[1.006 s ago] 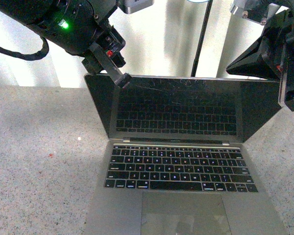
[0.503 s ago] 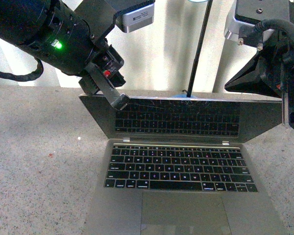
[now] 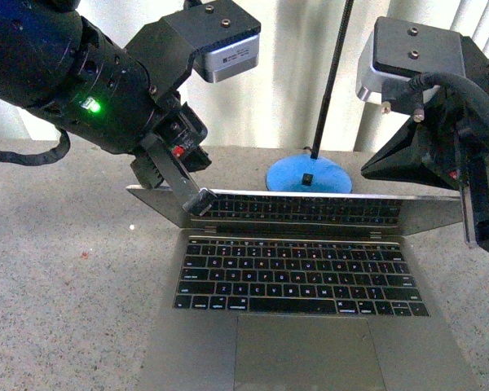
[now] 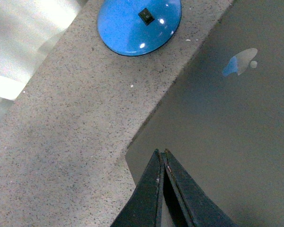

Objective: Close laptop

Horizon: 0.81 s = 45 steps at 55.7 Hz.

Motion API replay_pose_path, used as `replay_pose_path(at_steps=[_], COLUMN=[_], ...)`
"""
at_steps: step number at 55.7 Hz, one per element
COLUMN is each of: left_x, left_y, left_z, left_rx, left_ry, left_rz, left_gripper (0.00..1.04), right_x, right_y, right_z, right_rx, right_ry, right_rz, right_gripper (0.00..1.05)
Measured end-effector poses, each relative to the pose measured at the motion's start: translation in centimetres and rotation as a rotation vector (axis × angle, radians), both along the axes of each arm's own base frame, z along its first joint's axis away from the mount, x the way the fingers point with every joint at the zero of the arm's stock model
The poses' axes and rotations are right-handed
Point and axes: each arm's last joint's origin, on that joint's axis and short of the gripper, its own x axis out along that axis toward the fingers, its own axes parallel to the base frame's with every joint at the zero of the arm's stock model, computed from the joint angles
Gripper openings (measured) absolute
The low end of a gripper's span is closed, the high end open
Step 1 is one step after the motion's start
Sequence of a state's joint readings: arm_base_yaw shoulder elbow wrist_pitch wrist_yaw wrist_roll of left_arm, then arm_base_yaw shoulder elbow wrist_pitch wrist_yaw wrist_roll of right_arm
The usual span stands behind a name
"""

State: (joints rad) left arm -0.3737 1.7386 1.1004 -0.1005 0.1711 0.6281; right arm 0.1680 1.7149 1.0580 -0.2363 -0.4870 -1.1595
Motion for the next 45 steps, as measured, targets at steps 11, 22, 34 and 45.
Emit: replay_pose_path(at_steps=[11, 22, 34, 45], left_x=[-0.5, -0.7, -0.8, -1.1], left_y=[-0.2, -0.3, -0.4, -0.4], left_z=[-0.7, -0.9, -1.0, -1.7], left_rx=[0.006, 0.008, 0.014, 0.015], left_ry=[0.019, 0.021, 0.014, 0.027], left_rz=[-0.012, -0.015, -0.011, -0.015], left_gripper=[0.04, 0.04, 0.04, 0.04], right_x=[-0.4, -0.7, -1.2, -1.5], right_y=[0.0, -0.1, -0.2, -0.3], right_z=[-0.7, -1.2, -1.9, -2.3], right_rx=[-0.009, -0.016, -0.022, -0.028], right_ry=[0.016, 0.030, 0.053, 0.058], right_rz=[0.005, 0.011, 0.017, 0.024], right_gripper=[0.03, 0.03, 0.03, 0.03])
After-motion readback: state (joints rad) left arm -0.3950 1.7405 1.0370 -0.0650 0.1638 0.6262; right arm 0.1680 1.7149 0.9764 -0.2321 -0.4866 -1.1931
